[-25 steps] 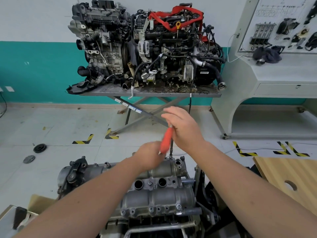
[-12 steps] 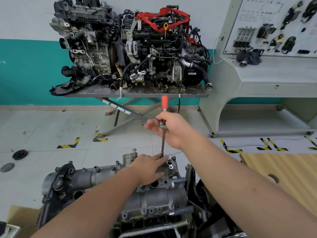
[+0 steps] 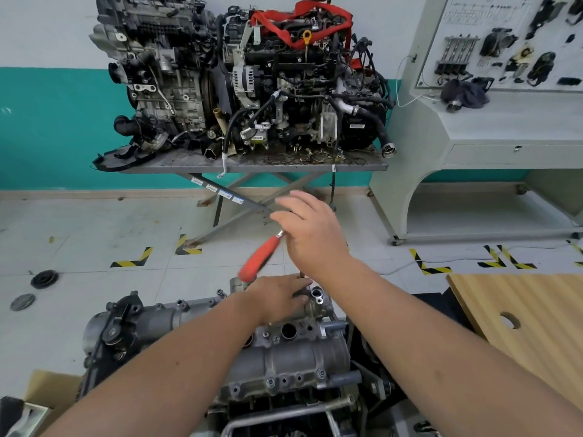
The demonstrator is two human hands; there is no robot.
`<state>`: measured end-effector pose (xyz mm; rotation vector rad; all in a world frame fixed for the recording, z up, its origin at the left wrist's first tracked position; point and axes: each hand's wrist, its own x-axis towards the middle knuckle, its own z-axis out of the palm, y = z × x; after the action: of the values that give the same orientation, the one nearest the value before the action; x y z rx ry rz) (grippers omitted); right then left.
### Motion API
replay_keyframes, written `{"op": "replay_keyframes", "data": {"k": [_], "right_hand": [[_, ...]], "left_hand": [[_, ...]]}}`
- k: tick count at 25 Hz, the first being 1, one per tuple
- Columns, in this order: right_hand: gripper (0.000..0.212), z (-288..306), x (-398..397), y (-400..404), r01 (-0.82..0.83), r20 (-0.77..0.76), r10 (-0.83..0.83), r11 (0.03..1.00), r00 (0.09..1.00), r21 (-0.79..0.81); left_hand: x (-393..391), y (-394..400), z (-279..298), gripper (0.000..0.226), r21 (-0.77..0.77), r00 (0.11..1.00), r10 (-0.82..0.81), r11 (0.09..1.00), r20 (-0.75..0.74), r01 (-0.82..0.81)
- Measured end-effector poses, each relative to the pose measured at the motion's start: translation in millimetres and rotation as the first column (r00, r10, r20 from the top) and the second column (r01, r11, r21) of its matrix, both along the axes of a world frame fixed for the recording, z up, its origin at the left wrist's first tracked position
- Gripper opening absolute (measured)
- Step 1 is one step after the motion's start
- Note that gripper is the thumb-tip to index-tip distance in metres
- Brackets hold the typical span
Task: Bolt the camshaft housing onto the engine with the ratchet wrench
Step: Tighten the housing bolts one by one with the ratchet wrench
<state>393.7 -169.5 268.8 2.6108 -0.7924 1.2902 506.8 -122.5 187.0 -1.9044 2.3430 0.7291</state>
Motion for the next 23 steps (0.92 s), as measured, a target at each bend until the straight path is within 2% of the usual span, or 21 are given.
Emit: {"op": "replay_keyframes", "data": {"k": [1, 2, 4, 6, 7, 8, 9, 10, 11, 12, 13, 14, 16, 17, 18, 19, 20, 21, 22, 23], "right_hand": [[0.025, 8.3, -0.2, 0.9, 0.066, -0.136, -0.075, 0.995, 0.988, -0.072], [0.025, 17.3, 0.2, 4.1, 0.134, -0.262, -0.147, 0.989, 0.954, -0.065], [0.035, 35.8, -0.1, 7.7, 0.283, -0.468, -0.217, 0.956, 0.856, 0.074], [0.034, 53.0, 3.9, 3.2, 0.386, -0.584, -0.229, 0.909, 0.779, 0.158], [0.029, 61.1, 6.1, 1.2, 0.428, -0.614, -0.200, 0.869, 0.763, 0.249], [0.025, 67.5, 7.9, -1.7, 0.449, -0.585, -0.144, 0.790, 0.798, 0.418], [0.023, 71.7, 8.6, -3.9, 0.403, -0.463, -0.076, 0.627, 0.883, 0.666], [0.019, 72.4, 9.0, -3.6, 0.232, -0.232, -0.047, 0.381, 0.972, 0.895], [0.014, 69.1, 8.8, 0.7, -0.013, 0.024, -0.089, 0.120, 0.996, 0.993], [0.011, 63.9, 7.2, 5.7, -0.277, 0.261, -0.182, -0.069, 0.948, 0.958], [0.016, 58.1, 5.9, 9.4, -0.507, 0.448, -0.298, -0.164, 0.843, 0.846], [0.023, 49.9, 6.1, 10.7, -0.673, 0.573, -0.400, -0.176, 0.715, 0.718], [0.029, 32.1, 11.6, 9.8, -0.855, 0.718, -0.517, -0.055, 0.466, 0.515], [0.026, 25.3, 14.7, 12.5, -0.875, 0.765, -0.500, 0.031, 0.405, 0.484], [0.019, 17.4, 16.3, 15.2, -0.835, 0.790, -0.430, 0.132, 0.437, 0.534], [0.015, 9.6, 16.1, 17.9, -0.724, 0.772, -0.320, 0.280, 0.549, 0.631], [0.020, 2.7, 13.9, 19.1, -0.553, 0.701, -0.183, 0.492, 0.689, 0.672], [0.026, -4.0, 10.6, 17.9, -0.377, 0.592, -0.058, 0.720, 0.804, 0.582], [0.030, -8.0, 8.2, 14.0, -0.231, 0.445, 0.036, 0.891, 0.895, 0.391], [0.033, -8.6, 7.6, 9.3, -0.126, 0.273, 0.072, 0.975, 0.959, 0.183]], "left_hand": [[1.5, -2.0, 1.2, 0.043, 0.003, 1.000, -0.022, 1.000, 0.012, 0.022], [4.2, -4.8, 3.1, 0.040, -0.020, 0.998, -0.048, 0.999, 0.048, 0.049], [14.7, -10.9, 5.7, 0.033, -0.149, 0.991, -0.023, 0.988, 0.136, 0.043], [29.7, -13.3, 6.2, 0.034, -0.185, 0.991, 0.106, 0.979, 0.083, -0.089], [35.2, -13.3, 5.6, 0.037, -0.142, 0.985, 0.167, 0.977, 0.030, -0.161], [38.5, -13.0, 5.5, 0.039, -0.083, 0.980, 0.199, 0.976, -0.009, -0.199], [39.5, -13.6, 4.9, 0.040, -0.031, 0.978, 0.204, 0.978, -0.044, -0.206], [38.5, -14.6, 4.4, 0.041, 0.005, 0.975, 0.205, 0.979, -0.087, -0.206], [36.6, -15.6, 3.9, 0.041, 0.023, 0.971, 0.201, 0.980, -0.127, -0.199], [34.9, -16.1, 3.9, 0.042, 0.029, 0.971, 0.193, 0.981, -0.144, -0.191], [33.4, -16.6, 3.6, 0.042, 0.022, 0.975, 0.180, 0.984, -0.130, -0.179], [31.8, -16.2, 3.0, 0.043, 0.013, 0.983, 0.165, 0.986, -0.086, -0.165], [27.6, -12.3, 2.3, 0.043, -0.001, 0.992, 0.124, 0.992, 0.024, -0.124], [25.3, -11.0, 2.0, 0.042, 0.001, 0.991, 0.119, 0.993, 0.060, -0.120], [23.4, -10.1, 2.4, 0.041, 0.009, 0.989, 0.127, 0.992, 0.078, -0.128], [20.9, -11.2, 3.1, 0.040, 0.021, 0.987, 0.138, 0.990, 0.084, -0.140], [19.7, -12.3, 3.4, 0.040, 0.044, 0.985, 0.146, 0.988, 0.089, -0.150], [19.0, -13.9, 3.6, 0.041, 0.065, 0.988, 0.139, 0.988, 0.069, -0.144], [19.4, -14.1, 4.2, 0.042, 0.084, 0.993, 0.116, 0.990, -0.015, -0.115], [20.7, -13.1, 5.9, 0.041, 0.083, 0.984, 0.083, 0.994, -0.160, -0.070]]}}
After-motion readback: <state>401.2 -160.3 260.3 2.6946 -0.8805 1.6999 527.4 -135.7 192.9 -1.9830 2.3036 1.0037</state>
